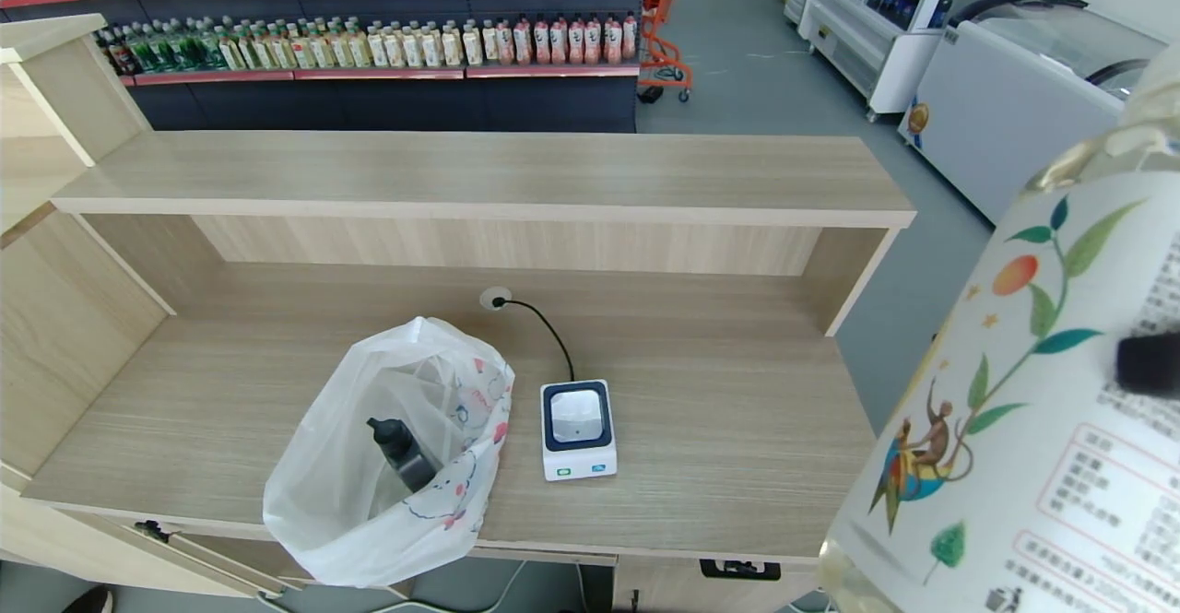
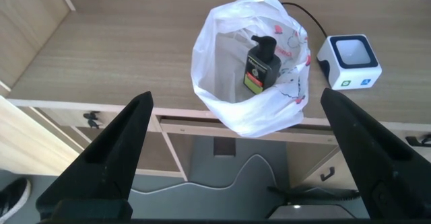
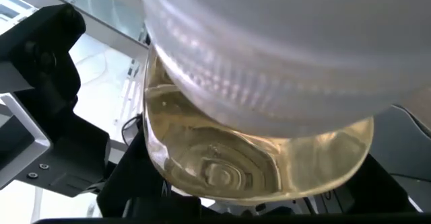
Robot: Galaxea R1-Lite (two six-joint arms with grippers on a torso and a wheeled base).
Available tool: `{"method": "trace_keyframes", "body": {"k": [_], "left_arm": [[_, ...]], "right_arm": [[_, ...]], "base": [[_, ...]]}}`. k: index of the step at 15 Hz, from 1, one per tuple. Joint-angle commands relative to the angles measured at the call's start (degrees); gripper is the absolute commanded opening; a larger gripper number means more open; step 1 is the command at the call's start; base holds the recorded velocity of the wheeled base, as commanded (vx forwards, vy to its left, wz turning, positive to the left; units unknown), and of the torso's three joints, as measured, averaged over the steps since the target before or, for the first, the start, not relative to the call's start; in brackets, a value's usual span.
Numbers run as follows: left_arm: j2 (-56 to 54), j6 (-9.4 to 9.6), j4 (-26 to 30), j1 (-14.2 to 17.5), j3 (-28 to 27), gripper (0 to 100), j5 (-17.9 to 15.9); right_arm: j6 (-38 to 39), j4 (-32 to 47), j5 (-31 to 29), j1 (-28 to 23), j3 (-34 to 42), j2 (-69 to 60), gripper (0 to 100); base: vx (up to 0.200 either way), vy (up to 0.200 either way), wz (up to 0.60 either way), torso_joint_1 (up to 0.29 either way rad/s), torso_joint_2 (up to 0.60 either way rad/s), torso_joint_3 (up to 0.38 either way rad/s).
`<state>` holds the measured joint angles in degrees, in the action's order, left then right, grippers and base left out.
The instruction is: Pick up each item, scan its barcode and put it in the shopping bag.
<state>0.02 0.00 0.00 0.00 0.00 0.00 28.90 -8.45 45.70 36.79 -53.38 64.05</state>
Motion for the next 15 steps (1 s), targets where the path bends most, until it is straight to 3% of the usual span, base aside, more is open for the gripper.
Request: {"method": "trace_keyframes", "body": {"k": [1, 15], "left_arm": [[0.0, -0.09, -0.1, 0.0, 0.0, 100, 0.0], [0.0, -0.09, 0.0, 0.0, 0.0, 100, 0.0]], "right_arm": [[0.0, 0.0, 0.0, -0.1, 0.3, -0.1, 0], [-0.4, 0.3, -0.5, -0.8, 3.0, -1.6, 0]], "base": [[0.000, 0.000, 0.00, 0.000, 0.00, 0.000], [0.000, 0.000, 0.00, 0.000, 0.00, 0.000]]}}
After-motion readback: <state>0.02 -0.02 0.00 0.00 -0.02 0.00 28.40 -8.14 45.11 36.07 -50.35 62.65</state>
